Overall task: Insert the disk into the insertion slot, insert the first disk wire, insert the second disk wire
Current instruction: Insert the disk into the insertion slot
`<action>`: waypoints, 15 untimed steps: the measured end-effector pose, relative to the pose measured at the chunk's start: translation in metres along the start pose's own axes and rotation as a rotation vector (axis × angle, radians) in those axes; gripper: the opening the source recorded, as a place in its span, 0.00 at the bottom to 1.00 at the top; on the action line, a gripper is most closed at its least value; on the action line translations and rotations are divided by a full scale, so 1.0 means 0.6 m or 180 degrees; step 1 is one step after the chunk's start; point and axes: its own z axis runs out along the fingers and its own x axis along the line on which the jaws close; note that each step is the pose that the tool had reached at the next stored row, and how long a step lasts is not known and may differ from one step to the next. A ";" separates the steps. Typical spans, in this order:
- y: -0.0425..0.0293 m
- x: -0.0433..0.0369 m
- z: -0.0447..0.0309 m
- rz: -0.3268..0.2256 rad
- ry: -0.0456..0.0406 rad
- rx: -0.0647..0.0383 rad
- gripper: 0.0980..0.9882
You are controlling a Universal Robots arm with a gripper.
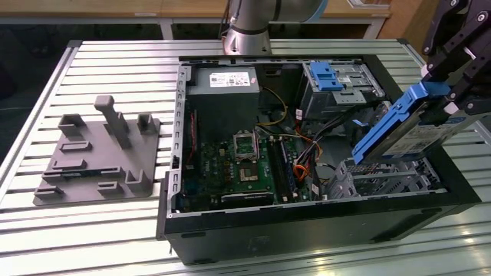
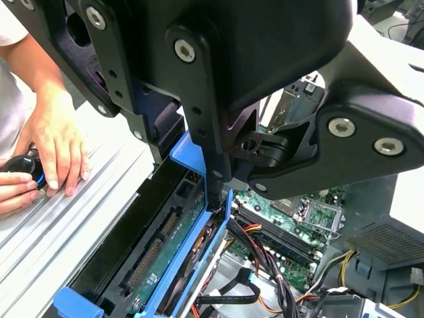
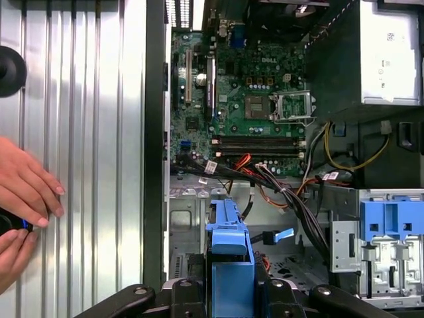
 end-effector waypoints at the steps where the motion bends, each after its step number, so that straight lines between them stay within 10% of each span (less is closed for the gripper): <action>1: 0.000 0.000 0.001 0.0000 0.0000 0.0000 0.30; 15: 0.000 0.002 0.011 0.0000 0.0000 0.0000 0.30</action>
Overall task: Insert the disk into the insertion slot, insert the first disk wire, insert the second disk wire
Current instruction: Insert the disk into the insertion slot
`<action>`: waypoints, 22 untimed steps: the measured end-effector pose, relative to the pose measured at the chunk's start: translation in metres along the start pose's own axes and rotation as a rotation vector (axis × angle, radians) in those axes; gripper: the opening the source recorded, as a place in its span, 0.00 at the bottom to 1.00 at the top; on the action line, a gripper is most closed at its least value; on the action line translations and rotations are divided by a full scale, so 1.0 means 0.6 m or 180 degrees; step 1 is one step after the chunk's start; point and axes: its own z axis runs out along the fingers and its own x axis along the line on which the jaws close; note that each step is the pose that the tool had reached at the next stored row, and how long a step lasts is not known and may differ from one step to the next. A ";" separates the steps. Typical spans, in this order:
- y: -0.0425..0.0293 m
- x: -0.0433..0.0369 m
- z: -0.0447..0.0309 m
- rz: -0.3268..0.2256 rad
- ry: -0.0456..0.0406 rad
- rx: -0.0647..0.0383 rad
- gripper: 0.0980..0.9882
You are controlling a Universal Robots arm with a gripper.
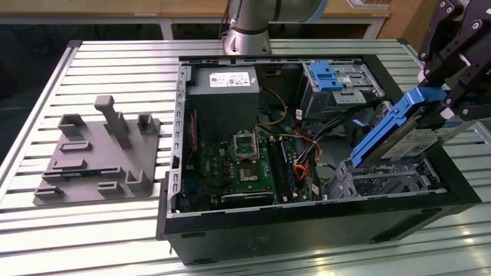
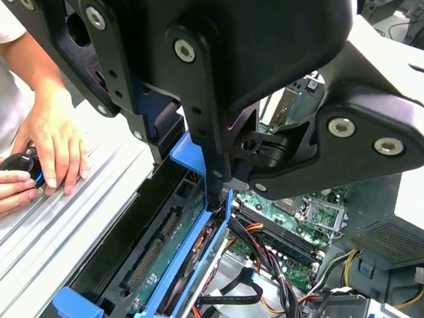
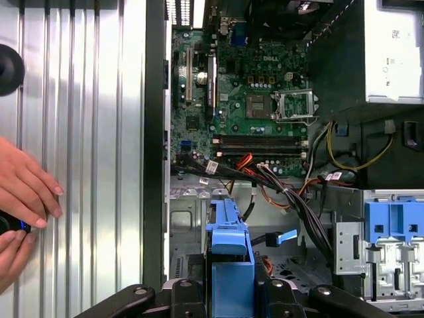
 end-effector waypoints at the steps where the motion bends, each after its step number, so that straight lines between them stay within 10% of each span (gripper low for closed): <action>1: 0.000 0.000 0.001 0.0000 0.0000 0.0000 0.30; 22: -0.001 0.002 0.019 0.0000 0.0000 0.0000 0.30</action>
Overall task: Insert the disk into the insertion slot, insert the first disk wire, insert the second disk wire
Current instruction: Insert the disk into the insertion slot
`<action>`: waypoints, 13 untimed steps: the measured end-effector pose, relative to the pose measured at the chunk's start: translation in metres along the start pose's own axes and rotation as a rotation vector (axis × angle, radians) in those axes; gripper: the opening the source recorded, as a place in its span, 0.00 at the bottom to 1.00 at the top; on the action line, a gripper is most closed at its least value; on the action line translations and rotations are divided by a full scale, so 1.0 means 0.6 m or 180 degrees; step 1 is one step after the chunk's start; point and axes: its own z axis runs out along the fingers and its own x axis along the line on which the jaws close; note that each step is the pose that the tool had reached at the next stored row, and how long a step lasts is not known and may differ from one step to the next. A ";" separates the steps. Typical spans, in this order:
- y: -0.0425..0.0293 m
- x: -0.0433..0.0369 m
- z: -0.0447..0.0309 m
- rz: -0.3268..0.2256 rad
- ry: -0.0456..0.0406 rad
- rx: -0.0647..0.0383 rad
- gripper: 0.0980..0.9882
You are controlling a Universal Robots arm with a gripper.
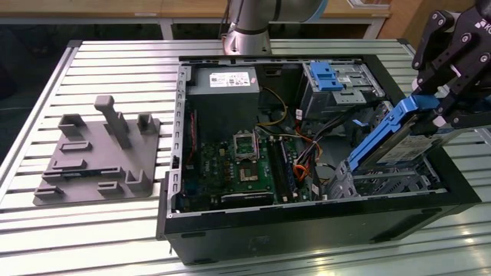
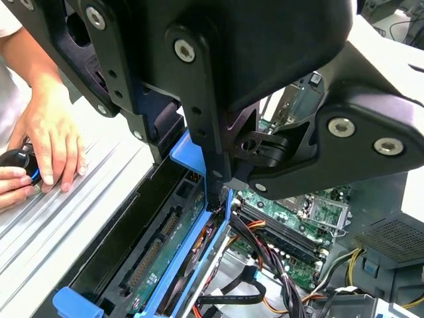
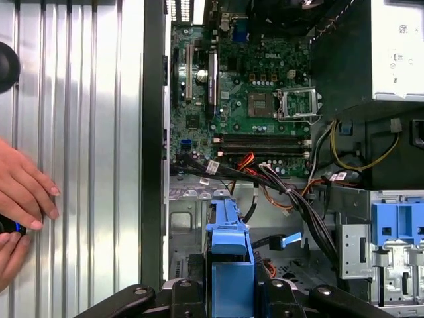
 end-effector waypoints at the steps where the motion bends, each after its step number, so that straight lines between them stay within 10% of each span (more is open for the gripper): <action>1: 0.000 0.000 0.001 0.0000 0.0000 0.0000 0.30; 13: -0.001 0.001 0.013 0.0000 0.0000 0.0000 0.30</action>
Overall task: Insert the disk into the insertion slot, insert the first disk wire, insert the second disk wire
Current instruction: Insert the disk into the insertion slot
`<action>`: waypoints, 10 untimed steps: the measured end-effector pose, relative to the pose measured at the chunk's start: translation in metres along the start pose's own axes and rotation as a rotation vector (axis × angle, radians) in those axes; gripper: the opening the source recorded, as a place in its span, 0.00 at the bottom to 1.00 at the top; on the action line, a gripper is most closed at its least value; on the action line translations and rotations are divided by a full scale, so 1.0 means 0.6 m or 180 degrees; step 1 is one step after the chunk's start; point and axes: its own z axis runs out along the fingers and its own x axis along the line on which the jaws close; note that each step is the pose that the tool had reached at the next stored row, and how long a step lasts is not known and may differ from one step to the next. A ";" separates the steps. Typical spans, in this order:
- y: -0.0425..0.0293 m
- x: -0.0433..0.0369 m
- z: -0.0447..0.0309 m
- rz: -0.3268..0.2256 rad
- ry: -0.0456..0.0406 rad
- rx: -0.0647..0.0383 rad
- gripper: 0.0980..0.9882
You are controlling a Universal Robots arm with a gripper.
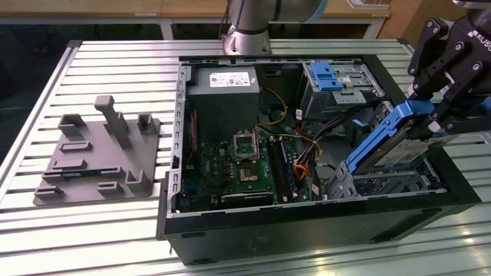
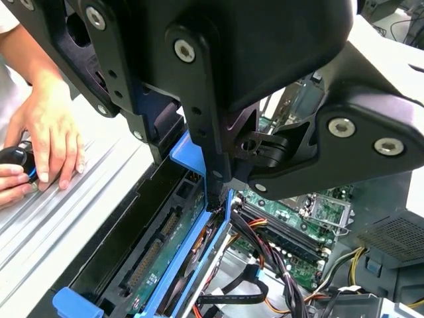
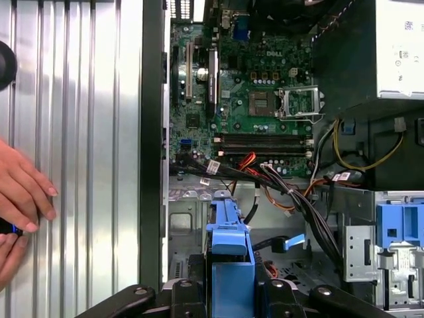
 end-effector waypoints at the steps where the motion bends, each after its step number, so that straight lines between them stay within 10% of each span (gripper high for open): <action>1: 0.000 0.000 0.001 0.0000 0.0000 0.0000 0.30; 10: -0.001 0.002 0.013 0.0000 0.0000 0.0000 0.30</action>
